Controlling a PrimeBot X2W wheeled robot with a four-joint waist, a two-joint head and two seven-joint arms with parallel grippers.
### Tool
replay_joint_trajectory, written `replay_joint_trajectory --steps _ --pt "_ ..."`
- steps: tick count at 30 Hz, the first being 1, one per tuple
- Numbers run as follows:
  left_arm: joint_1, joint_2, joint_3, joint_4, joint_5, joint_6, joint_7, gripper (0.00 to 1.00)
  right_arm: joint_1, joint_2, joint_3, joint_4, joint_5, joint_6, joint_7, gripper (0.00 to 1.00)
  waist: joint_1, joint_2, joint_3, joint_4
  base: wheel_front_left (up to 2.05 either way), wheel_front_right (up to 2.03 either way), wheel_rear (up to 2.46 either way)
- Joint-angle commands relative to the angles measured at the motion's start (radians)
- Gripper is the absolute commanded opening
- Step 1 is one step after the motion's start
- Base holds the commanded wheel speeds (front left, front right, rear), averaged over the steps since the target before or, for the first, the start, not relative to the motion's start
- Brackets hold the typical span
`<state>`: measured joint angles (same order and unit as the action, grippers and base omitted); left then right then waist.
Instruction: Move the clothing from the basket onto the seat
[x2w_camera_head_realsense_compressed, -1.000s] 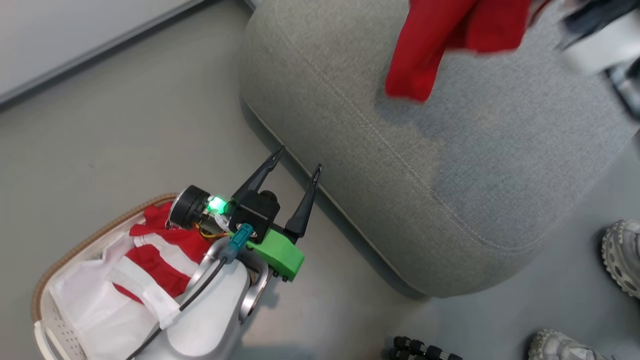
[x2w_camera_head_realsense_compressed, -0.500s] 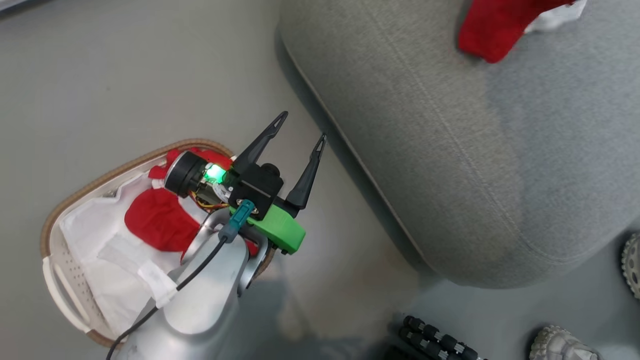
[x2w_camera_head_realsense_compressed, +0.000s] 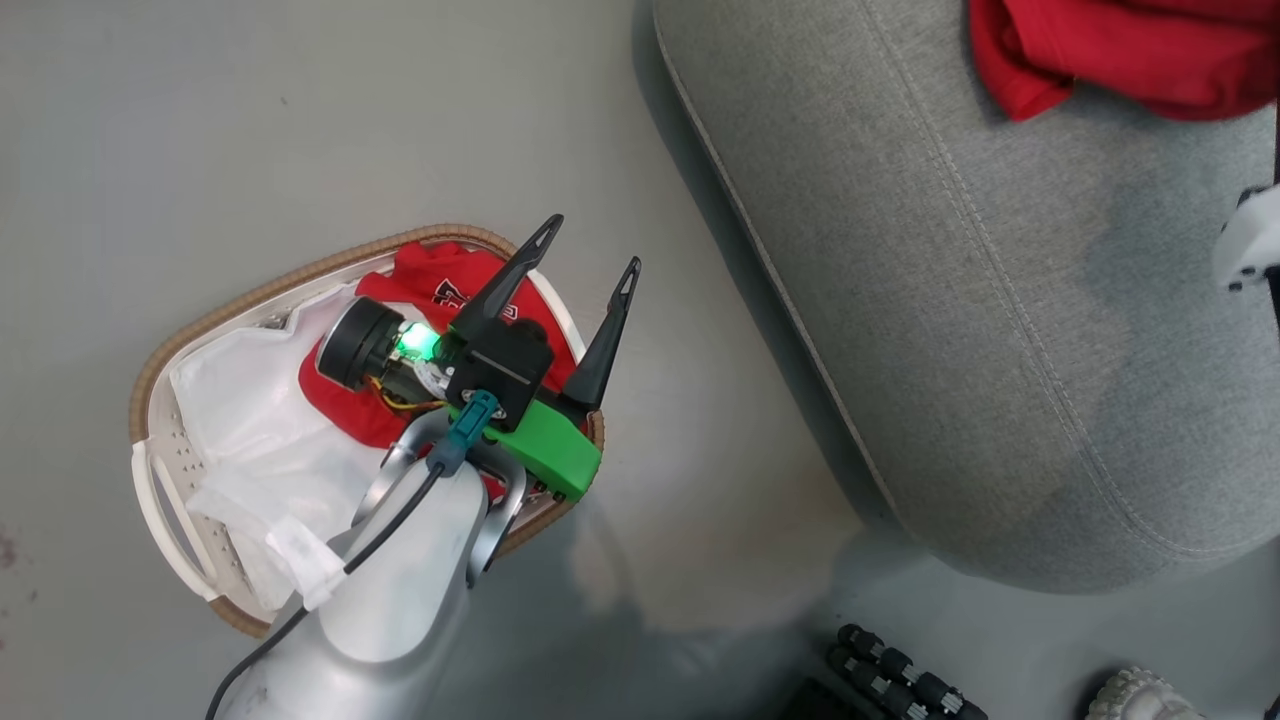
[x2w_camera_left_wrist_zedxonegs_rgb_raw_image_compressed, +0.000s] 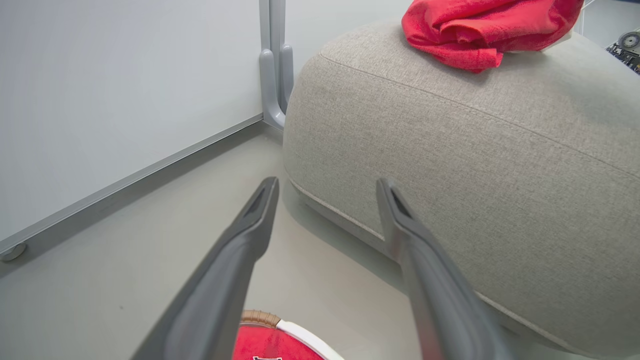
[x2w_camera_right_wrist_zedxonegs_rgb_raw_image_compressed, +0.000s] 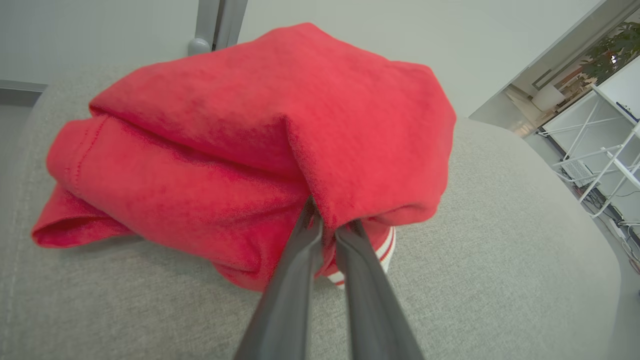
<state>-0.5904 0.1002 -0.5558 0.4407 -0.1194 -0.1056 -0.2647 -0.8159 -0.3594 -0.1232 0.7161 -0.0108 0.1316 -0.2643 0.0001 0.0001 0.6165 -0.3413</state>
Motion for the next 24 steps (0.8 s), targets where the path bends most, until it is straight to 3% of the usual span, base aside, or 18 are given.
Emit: replay_joint_trajectory --steps 1,2,13,24 --pt "0.015 0.006 0.004 0.003 0.002 -0.001 0.000 1.00 0.027 0.012 -0.029 -0.020 -0.004 -0.002 0.000 0.76 -0.0001 -0.0001 -0.020 -0.016 0.00 0.00 0.00" --pt "0.016 0.006 0.006 0.005 0.002 -0.001 0.000 1.00 0.053 0.025 -0.056 -0.030 0.000 -0.002 0.000 1.00 -0.0001 -0.0001 -0.028 -0.021 0.00 0.00 0.00" --pt "0.079 -0.027 0.034 0.017 -0.028 0.006 0.000 1.00 0.282 0.110 -0.181 -0.149 0.011 -0.002 0.000 1.00 -0.0001 -0.0001 -0.184 -0.021 0.00 0.00 0.00" --pt "0.163 -0.046 0.078 0.025 -0.059 0.033 0.001 1.00 0.381 0.161 -0.074 -0.257 0.051 -0.002 0.000 1.00 -0.0001 -0.0001 -0.338 0.073 0.00 0.00 0.00"
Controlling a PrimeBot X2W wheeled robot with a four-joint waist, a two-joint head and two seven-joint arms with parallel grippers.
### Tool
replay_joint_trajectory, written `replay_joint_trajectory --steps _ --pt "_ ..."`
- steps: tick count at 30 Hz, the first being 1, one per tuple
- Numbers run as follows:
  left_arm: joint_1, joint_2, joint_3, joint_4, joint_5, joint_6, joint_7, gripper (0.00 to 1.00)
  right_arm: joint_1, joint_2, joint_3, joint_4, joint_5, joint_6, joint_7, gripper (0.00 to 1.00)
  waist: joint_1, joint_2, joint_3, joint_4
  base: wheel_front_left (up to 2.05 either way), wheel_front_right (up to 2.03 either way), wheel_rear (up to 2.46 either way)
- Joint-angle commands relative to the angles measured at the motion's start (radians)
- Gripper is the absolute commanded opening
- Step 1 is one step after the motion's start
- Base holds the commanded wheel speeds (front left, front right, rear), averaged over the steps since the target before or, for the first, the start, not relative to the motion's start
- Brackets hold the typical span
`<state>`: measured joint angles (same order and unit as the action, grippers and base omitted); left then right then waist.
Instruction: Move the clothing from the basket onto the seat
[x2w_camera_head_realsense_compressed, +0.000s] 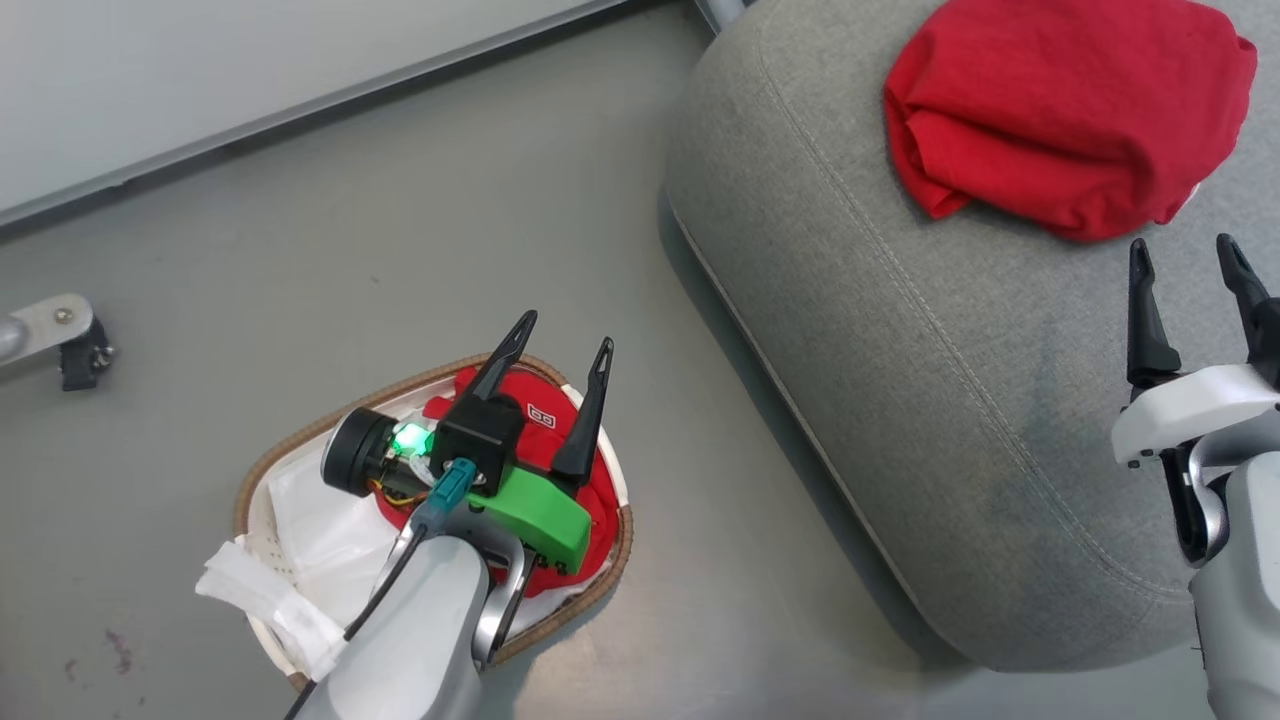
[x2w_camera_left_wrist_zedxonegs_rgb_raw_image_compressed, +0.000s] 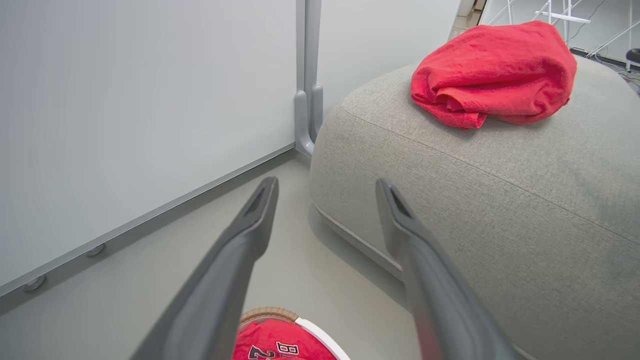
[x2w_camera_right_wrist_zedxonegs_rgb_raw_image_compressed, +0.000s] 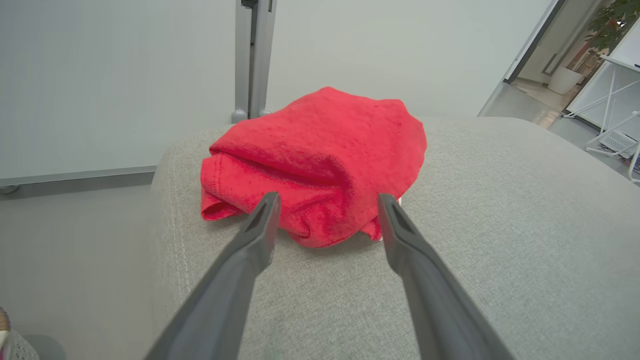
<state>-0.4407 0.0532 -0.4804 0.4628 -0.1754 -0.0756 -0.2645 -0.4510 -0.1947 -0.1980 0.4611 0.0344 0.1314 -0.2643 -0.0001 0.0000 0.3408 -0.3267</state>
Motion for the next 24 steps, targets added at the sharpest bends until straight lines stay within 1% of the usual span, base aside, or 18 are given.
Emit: replay_joint_trajectory --steps 1,6,15,18,24 --pt "0.022 0.000 0.011 0.003 -0.007 0.007 0.000 1.00 0.021 0.003 0.018 -0.009 0.009 -0.001 0.000 1.00 0.0001 0.0000 -0.075 0.072 0.00 0.00 0.00" --pt "0.046 -0.001 0.049 0.010 -0.013 0.028 0.000 1.00 0.026 0.012 0.098 -0.026 0.024 -0.001 0.000 1.00 0.0001 0.0000 -0.116 0.135 0.00 0.00 0.00" --pt "0.111 -0.002 0.175 0.028 -0.015 0.059 0.000 1.00 0.042 0.051 0.222 -0.003 0.056 -0.001 0.000 1.00 0.0001 0.0000 -0.175 0.233 0.00 0.00 0.00" --pt "0.133 -0.002 0.218 0.031 -0.008 0.067 0.000 1.00 0.046 0.062 0.260 0.009 0.062 -0.001 0.000 1.00 0.0001 0.0000 -0.192 0.253 0.00 0.00 0.00" --pt "0.184 -0.002 0.302 0.025 0.012 0.074 0.000 1.00 0.058 0.073 0.307 0.016 0.075 -0.001 0.000 1.00 0.0001 0.0000 -0.224 0.270 0.00 0.00 0.00"
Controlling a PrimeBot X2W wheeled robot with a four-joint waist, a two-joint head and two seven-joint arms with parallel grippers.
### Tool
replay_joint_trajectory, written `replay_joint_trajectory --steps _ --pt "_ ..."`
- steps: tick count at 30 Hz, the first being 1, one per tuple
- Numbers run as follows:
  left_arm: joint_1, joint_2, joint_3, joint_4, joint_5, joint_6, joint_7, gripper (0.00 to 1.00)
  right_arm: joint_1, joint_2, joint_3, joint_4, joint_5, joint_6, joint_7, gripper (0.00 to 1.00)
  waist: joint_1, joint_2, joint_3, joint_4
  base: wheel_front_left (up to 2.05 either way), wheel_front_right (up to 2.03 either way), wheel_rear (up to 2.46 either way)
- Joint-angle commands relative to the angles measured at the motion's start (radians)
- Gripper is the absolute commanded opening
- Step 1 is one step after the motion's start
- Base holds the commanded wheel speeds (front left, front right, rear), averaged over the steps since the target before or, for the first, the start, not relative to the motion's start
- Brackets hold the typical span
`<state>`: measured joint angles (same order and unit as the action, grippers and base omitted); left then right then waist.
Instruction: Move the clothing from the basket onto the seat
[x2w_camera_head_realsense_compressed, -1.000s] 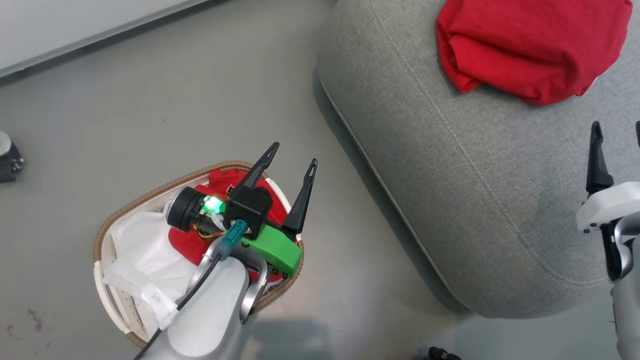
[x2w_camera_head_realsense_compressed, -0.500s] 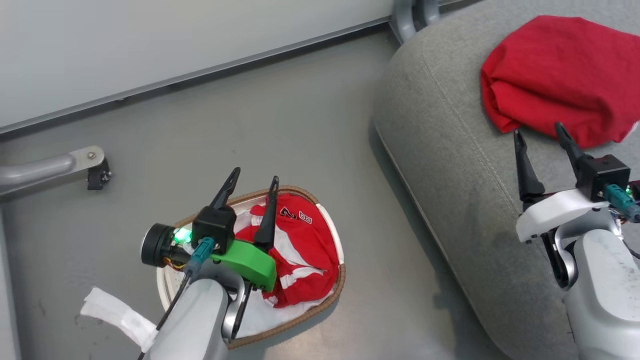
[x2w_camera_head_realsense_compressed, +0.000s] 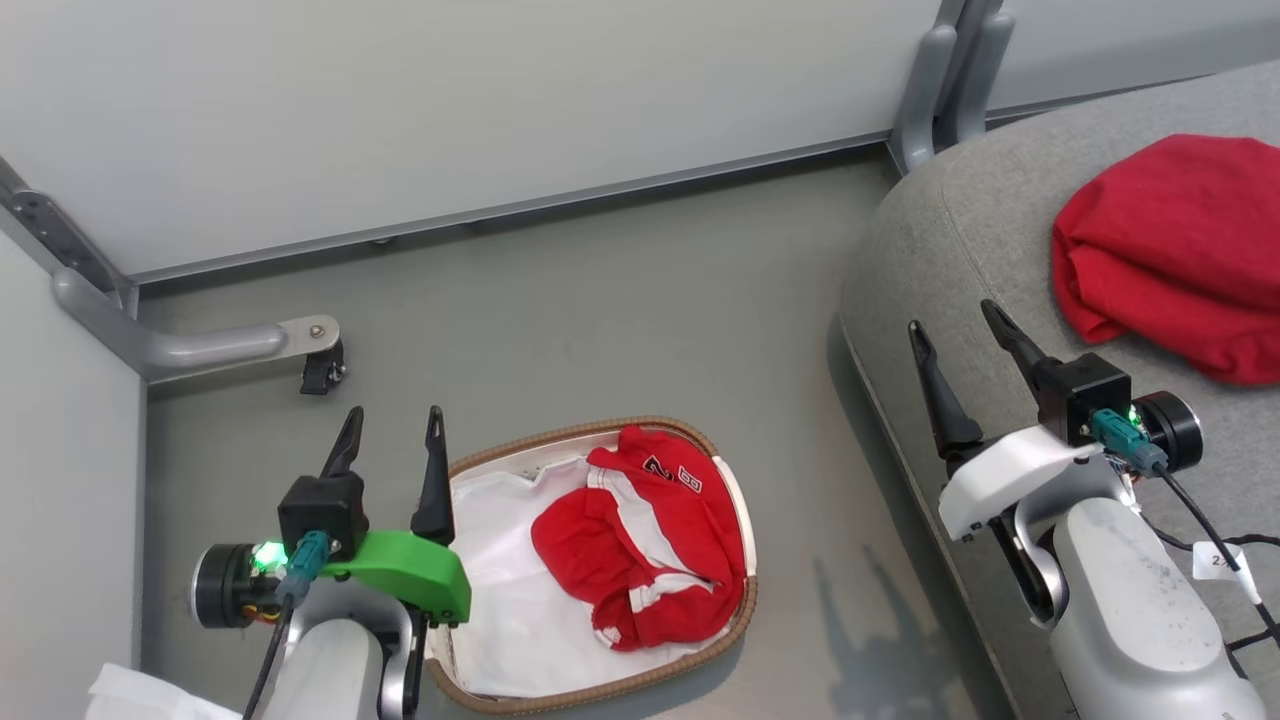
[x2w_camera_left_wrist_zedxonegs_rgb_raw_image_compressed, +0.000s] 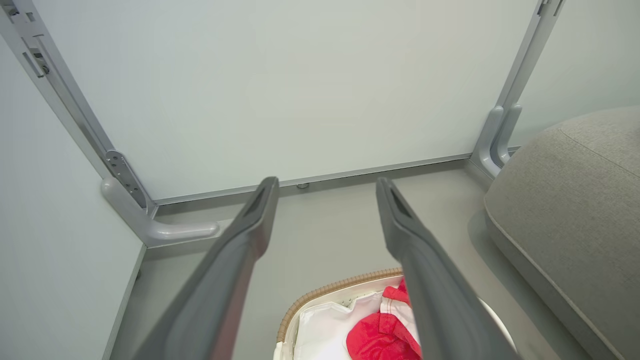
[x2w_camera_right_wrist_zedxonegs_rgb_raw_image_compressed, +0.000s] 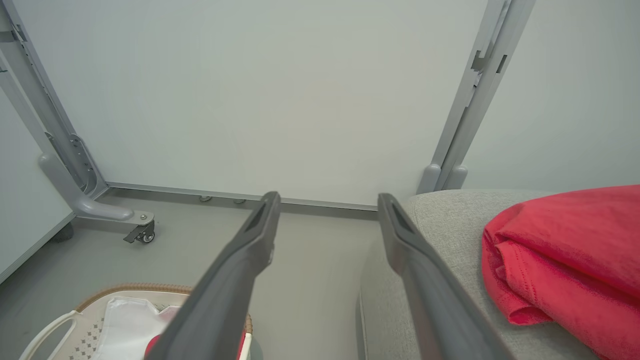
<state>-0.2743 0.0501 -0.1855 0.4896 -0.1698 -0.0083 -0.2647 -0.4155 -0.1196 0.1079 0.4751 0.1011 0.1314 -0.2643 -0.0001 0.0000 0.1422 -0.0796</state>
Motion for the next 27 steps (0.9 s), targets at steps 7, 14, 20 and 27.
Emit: replay_joint_trajectory --steps 7,14,20,27 --pt "0.079 0.002 0.069 -0.021 -0.009 -0.001 0.001 1.00 0.067 -0.008 0.018 0.007 0.019 -0.001 0.000 1.00 0.0001 0.0000 -0.064 0.031 0.00 0.00 0.00" --pt "0.164 0.002 0.100 -0.044 -0.005 0.004 0.001 1.00 0.123 -0.015 0.027 0.012 0.033 -0.001 0.000 1.00 0.0001 0.0000 -0.096 0.021 0.00 0.00 0.00" --pt "0.203 0.002 0.118 -0.063 -0.028 0.010 0.001 1.00 0.130 -0.005 0.022 0.007 0.026 -0.001 0.000 1.00 0.0001 0.0000 -0.086 0.007 0.00 0.00 0.00" --pt "0.144 0.002 0.100 -0.077 -0.034 -0.011 0.001 1.00 0.073 0.001 0.026 -0.029 0.020 -0.001 0.000 1.00 0.0001 0.0000 -0.018 -0.010 0.00 0.00 0.00"
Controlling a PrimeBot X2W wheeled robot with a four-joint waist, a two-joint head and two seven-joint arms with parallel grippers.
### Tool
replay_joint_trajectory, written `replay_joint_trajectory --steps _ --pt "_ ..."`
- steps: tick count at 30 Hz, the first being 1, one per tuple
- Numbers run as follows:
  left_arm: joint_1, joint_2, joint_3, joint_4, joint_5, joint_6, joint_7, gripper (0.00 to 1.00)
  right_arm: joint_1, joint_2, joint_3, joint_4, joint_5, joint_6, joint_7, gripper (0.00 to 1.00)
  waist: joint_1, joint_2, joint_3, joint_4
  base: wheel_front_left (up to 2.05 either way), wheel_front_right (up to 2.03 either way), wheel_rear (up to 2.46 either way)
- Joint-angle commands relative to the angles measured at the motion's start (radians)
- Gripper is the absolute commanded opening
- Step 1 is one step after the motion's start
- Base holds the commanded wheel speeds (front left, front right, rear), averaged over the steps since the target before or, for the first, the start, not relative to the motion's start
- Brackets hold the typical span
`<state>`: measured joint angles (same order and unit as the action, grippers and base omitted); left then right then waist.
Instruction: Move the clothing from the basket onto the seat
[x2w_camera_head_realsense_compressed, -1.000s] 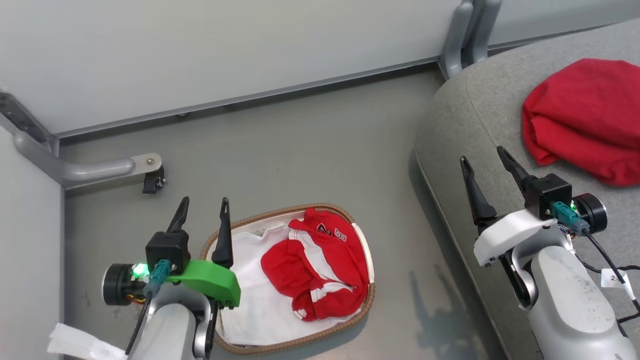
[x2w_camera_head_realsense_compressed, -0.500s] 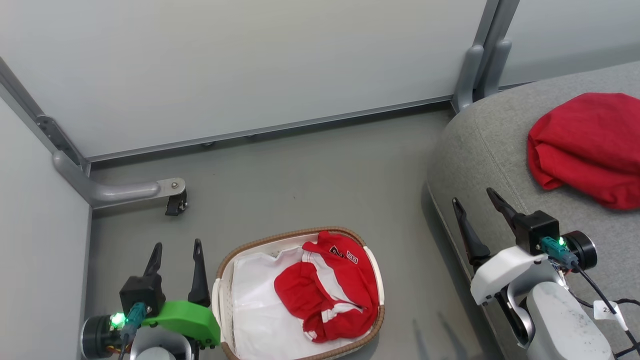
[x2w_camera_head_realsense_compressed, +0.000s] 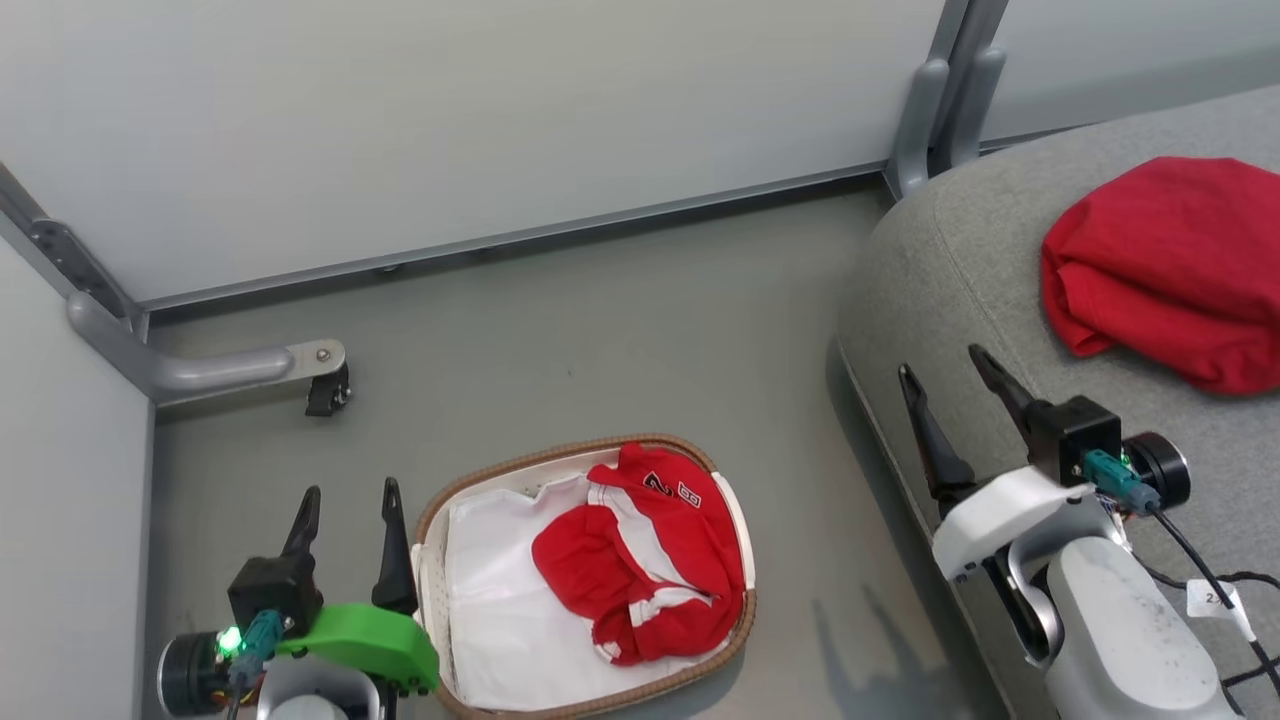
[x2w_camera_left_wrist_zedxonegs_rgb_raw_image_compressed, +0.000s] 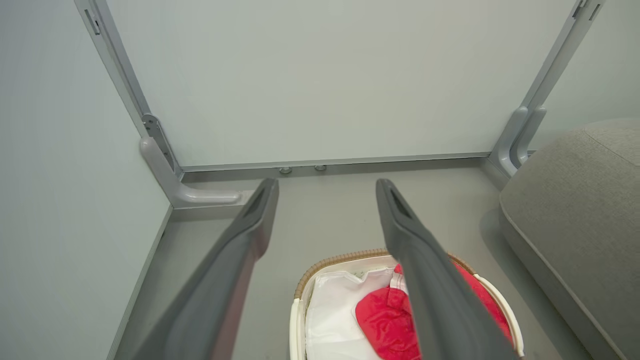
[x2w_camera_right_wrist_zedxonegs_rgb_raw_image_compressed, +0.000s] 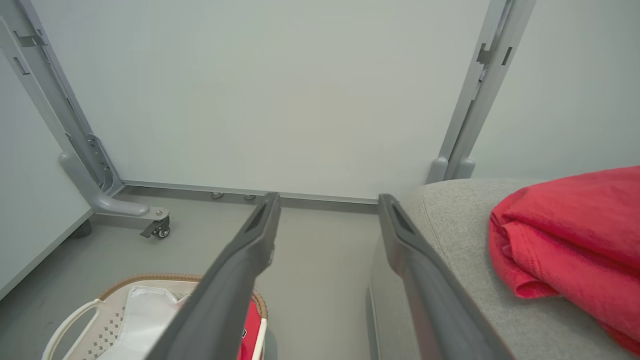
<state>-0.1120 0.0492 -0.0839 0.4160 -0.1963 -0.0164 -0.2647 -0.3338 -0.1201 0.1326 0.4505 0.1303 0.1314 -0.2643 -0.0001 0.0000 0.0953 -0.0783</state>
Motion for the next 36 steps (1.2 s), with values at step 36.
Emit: replay_joint_trajectory --steps 36 --pt "-0.615 0.046 -0.141 0.482 -0.055 -0.116 0.001 1.00 -0.345 0.069 0.113 -0.327 0.047 -0.001 0.000 1.00 0.0001 0.0000 0.675 -0.313 0.00 0.00 0.00"
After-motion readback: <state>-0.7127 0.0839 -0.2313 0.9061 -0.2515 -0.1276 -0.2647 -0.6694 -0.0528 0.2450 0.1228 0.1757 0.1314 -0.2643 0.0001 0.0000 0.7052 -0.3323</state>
